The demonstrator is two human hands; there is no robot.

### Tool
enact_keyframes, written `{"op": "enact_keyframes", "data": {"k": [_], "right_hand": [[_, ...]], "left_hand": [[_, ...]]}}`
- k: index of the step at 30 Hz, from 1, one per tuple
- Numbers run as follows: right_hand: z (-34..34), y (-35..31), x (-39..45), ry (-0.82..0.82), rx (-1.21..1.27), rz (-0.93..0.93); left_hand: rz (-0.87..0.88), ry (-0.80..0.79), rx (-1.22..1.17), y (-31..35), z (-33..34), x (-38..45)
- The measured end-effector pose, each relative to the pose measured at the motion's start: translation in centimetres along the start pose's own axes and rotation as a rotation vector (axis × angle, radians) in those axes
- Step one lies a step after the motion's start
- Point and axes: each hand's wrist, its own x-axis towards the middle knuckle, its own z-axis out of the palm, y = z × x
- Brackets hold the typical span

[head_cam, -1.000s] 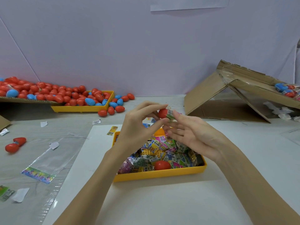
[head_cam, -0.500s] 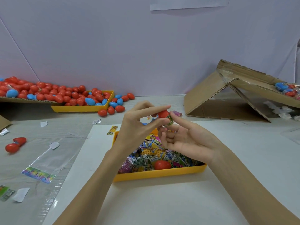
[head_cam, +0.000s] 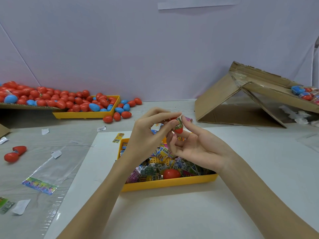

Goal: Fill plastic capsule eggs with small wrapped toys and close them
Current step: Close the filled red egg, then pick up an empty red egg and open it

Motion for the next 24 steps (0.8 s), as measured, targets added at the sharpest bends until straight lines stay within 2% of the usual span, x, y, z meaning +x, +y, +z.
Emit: {"op": "enact_keyframes", "data": {"k": [4, 9, 19, 21, 22, 24], "right_hand": [[-0.2, -0.3, -0.1, -0.01, -0.051, -0.05], [0.1, 0.0, -0.1, -0.009, -0.079, -0.09], [0.2, 0.3, -0.1, -0.031, -0.12, -0.11], [0.5, 0.0, -0.2, 0.014, -0.258, -0.21], [0.6, -0.5, -0.2, 0.077, -0.369, -0.33], [1.3, -2.2, -0.5, 0.289, -0.677, -0.702]], "left_hand": [[-0.088, 0.012, -0.048, -0.1, -0.6, 0.1], [-0.195, -0.082, -0.183, 0.2, -1.1, 0.2], [-0.141, -0.021, -0.232, 0.3, -0.9, 0.2], [-0.141, -0.028, -0.228, 0.2, -1.0, 0.3], [-0.155, -0.008, -0.212, 0.1, -1.1, 0.4], [-0.209, 0.072, -0.164, -0.4, -1.4, 0.5]]}}
